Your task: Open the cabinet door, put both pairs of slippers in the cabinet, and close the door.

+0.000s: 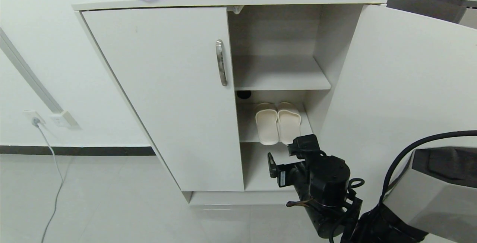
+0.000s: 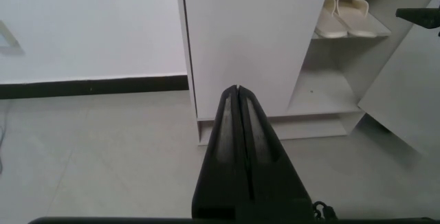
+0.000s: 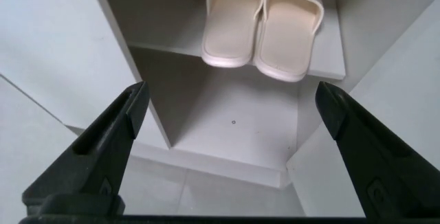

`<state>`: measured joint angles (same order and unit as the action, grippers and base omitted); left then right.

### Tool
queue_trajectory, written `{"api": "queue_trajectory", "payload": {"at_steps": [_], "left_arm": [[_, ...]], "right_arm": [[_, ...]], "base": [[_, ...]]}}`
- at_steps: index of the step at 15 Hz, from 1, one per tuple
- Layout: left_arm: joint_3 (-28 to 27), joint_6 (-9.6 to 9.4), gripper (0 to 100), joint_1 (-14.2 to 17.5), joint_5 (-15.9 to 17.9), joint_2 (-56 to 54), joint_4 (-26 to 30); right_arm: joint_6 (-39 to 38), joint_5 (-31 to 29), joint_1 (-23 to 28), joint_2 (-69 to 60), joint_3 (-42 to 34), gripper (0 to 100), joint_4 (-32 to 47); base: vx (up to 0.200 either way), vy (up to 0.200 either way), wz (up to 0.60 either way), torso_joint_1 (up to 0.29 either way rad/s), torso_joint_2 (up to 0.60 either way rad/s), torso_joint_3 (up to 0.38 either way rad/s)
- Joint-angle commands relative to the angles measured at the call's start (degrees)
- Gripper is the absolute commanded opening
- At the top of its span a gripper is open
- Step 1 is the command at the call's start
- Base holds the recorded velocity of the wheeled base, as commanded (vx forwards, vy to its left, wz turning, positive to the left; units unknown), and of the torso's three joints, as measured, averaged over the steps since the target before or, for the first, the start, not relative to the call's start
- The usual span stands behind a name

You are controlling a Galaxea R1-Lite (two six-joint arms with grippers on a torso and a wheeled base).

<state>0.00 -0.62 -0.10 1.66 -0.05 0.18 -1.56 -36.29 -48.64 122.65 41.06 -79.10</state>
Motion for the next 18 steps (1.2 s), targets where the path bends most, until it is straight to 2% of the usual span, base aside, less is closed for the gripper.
{"api": "queue_trajectory", "payload": {"at_steps": [1, 5, 13, 16, 18], "left_arm": [[0.0, 0.01, 0, 0.0, 0.0, 0.0, 0.0], [0.0, -0.08, 0, 0.0, 0.0, 0.0, 0.0], [0.0, -0.26, 0, 0.0, 0.0, 0.0, 0.0], [0.0, -0.87, 0, 0.0, 0.1, 0.0, 0.0], [0.0, -0.52, 0, 0.0, 0.0, 0.0, 0.0]], "right_arm": [[0.1, 0.0, 0.0, -0.1, 0.0, 100, 0.0], [0.9, -0.1, 0.0, 0.0, 0.0, 100, 0.0], [1.1, -0.1, -0.1, 0.7, 0.0, 100, -0.2], [1.1, -0.1, -0.1, 1.3, 0.1, 100, -0.3], [1.1, -0.1, -0.1, 1.5, 0.2, 100, -0.3]], "base": [[0.0, 0.0, 0.0, 0.0, 0.0, 0.0], [0.0, 0.0, 0.0, 0.004, 0.0, 0.052], [0.0, 0.0, 0.0, 0.002, 0.0, 0.181], [0.0, 0.0, 0.0, 0.001, 0.0, 0.025], [0.0, 0.0, 0.0, 0.0, 0.0, 0.0]]}}
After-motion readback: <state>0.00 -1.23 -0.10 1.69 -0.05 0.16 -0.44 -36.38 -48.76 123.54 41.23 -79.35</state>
